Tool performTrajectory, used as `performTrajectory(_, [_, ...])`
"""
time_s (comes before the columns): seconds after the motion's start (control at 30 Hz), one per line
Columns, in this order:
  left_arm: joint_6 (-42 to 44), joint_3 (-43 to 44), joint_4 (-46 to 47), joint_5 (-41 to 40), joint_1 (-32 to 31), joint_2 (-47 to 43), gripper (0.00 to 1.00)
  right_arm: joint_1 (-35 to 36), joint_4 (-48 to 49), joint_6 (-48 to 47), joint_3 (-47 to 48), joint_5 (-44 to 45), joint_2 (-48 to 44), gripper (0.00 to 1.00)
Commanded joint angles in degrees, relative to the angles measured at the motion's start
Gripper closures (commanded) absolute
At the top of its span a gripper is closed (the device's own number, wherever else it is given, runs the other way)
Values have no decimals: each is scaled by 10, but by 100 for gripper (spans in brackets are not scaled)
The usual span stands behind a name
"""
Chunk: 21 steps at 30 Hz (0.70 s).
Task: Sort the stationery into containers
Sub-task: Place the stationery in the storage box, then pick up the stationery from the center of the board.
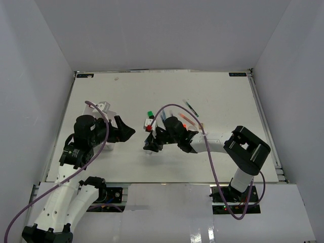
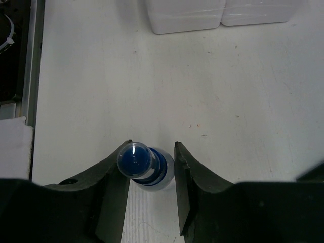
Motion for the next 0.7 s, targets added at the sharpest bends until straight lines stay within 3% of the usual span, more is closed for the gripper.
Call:
performTrajectory(0.0, [-10, -5, 5, 36, -3, -5, 2, 3, 43, -10, -17, 3, 5, 83])
performTrajectory(0.13, [-16, -16, 20, 50, -2, -6, 2, 2, 52, -7, -29, 3, 3, 68])
performTrajectory(0.2, [-20, -19, 27, 53, -2, -6, 2, 2, 49, -6, -36, 6, -13, 42])
performTrajectory(0.23, [-20, -20, 27, 54, -2, -6, 2, 2, 49, -6, -36, 6, -13, 41])
performTrajectory(0.27, [-20, -19, 27, 56, -2, -5, 2, 2, 49, -6, -43, 13, -29, 31])
performTrajectory(0.4, [-23, -10, 30, 59, -2, -4, 2, 3, 13, -10, -64, 31, -88, 4])
performTrajectory(0.43, [-25, -7, 31, 59, -3, -4, 2, 2, 2, -11, -69, 35, -104, 2])
performTrajectory(0.5, [-29, -1, 34, 59, -4, 3, 2, 2, -16, -12, -93, 58, -157, 10])
performTrajectory(0.67, [-51, 5, 44, 25, -26, 30, 2, -2, -102, -10, -140, 156, -301, 10])
